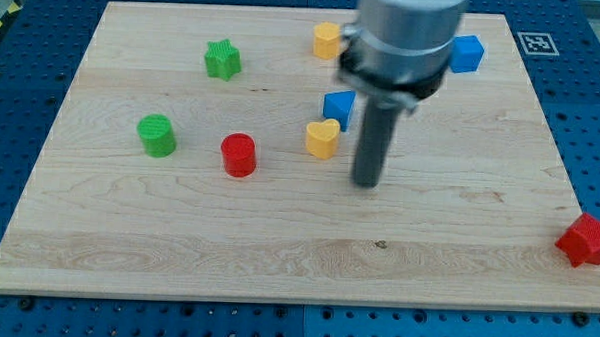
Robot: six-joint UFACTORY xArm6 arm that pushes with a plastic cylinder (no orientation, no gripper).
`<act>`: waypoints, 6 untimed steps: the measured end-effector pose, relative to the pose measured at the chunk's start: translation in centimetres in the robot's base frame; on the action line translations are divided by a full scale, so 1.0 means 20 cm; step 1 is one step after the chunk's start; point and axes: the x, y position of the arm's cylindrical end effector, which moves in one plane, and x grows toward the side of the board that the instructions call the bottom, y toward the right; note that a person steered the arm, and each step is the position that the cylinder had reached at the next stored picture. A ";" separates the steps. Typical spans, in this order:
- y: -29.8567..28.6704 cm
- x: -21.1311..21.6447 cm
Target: Move the green circle to the bottom of the yellow heart
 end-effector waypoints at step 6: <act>-0.63 0.14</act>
